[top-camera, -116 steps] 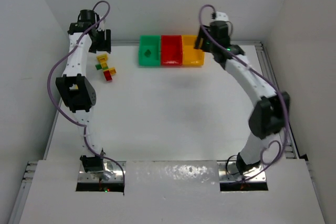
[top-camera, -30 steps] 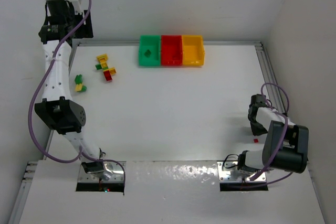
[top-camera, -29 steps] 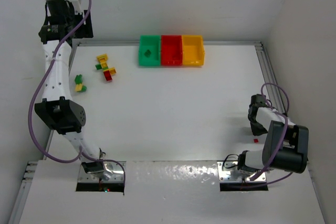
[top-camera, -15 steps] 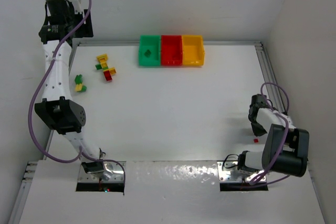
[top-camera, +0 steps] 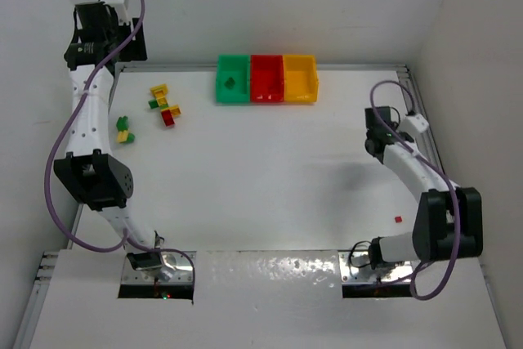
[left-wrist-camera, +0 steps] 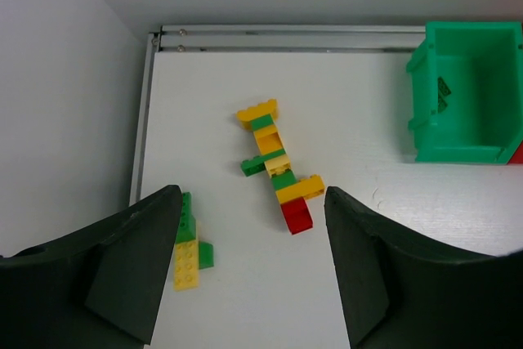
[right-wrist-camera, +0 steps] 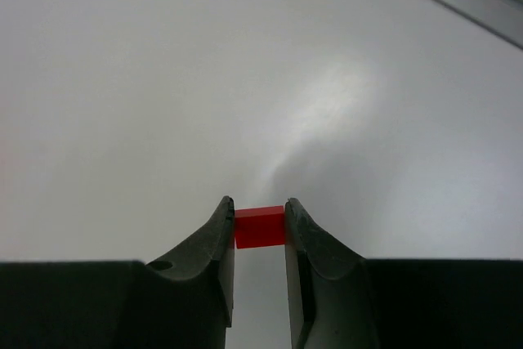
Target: Sort the legos into containers by color
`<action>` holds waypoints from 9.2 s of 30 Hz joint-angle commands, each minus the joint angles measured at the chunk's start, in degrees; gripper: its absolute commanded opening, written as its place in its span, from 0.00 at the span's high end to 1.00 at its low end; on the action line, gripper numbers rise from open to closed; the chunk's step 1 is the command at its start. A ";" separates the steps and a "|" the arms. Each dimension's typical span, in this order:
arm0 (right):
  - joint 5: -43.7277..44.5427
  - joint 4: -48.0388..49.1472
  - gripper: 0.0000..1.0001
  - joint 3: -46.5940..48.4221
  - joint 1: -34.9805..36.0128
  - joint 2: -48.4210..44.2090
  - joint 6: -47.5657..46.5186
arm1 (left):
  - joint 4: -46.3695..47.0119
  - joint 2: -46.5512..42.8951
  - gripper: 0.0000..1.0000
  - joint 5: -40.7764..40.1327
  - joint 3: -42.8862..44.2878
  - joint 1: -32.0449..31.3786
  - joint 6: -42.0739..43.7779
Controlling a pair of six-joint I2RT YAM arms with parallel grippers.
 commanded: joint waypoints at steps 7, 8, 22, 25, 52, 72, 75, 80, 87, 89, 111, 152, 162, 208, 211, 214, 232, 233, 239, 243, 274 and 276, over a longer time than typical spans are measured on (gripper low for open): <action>-31.40 22.47 1.00 35.44 13.50 23.62 -21.59 | 0.22 -5.03 0.31 -7.47 -9.55 0.09 -2.40; -33.07 22.64 1.00 39.52 14.65 29.22 -24.65 | 0.13 -5.20 0.31 -8.01 -10.69 0.17 -2.49; -34.61 38.22 1.00 75.94 20.99 63.98 -24.42 | 0.66 -2.75 0.31 -7.75 -17.21 0.17 -2.31; -33.87 40.04 1.00 76.13 20.99 65.05 -25.56 | 0.31 -1.69 0.31 -8.02 -16.51 0.26 -2.13; -20.81 22.16 0.62 64.63 20.03 45.38 -34.35 | -0.13 -1.60 0.31 -8.37 -13.17 0.35 -1.70; -22.64 -28.16 0.41 0.64 -12.06 -6.32 -9.93 | 1.45 5.42 0.31 -4.24 -2.80 0.26 -5.12; -20.53 -28.07 0.42 -4.20 -12.06 -7.11 -5.97 | 2.24 7.44 0.31 -3.27 -1.05 0.26 -5.12; -12.53 -29.39 0.45 -8.77 -12.24 -8.08 -0.09 | -0.04 10.00 0.31 -1.77 1.16 0.26 -4.68; -5.32 -29.04 0.45 -11.24 -14.35 -9.75 0.02 | -2.85 11.76 0.32 0.50 1.25 0.61 -5.47; -5.66 -27.72 0.45 -10.45 -14.35 -10.19 0.45 | -4.69 12.46 0.32 3.40 2.47 1.40 -5.82; 5.85 -27.37 0.51 -17.83 -14.43 -25.92 14.52 | -4.17 -7.04 0.33 7.19 -11.93 3.87 11.05; 0.22 -15.32 0.49 -16.07 -14.35 -20.12 21.81 | -7.25 -7.76 0.32 7.89 -9.13 3.87 3.84; -2.49 -14.80 0.44 -20.81 -14.87 -14.85 27.26 | -7.60 -7.75 0.32 7.72 -8.51 3.95 4.11; -18.22 8.58 1.00 -6.16 -12.69 -12.13 0.56 | -2.86 -8.02 0.32 7.37 -12.37 3.95 -2.13; -18.59 8.94 1.00 3.30 -5.07 -7.21 -4.98 | -1.80 -8.19 0.32 5.00 -14.04 3.95 -3.98; -19.02 8.85 1.00 13.67 1.99 -0.54 -9.12 | -2.68 -7.58 0.32 1.49 -14.66 3.95 -4.16; -30.80 6.54 1.00 77.46 23.88 49.39 -29.95 | 1.98 -7.49 0.33 -1.42 -24.59 4.04 -6.70; -30.54 11.70 1.00 75.53 24.06 50.19 -31.17 | 2.07 -7.40 0.33 -1.34 -24.77 3.95 -6.97; -23.26 20.52 1.00 73.13 24.24 56.50 -34.96 | 1.54 -5.56 0.32 -0.37 -23.45 4.04 -6.88; -24.82 25.70 1.00 76.38 24.24 61.42 -35.67 | 1.45 -5.29 0.33 0.42 -24.24 3.95 -6.27; -30.53 36.36 0.59 64.20 24.32 51.96 -35.40 | -0.91 5.43 0.03 -30.06 -18.18 4.04 -6.71; -31.59 35.14 0.59 61.46 24.41 48.27 -35.93 | -2.76 7.36 0.00 -31.66 -17.48 4.48 -8.19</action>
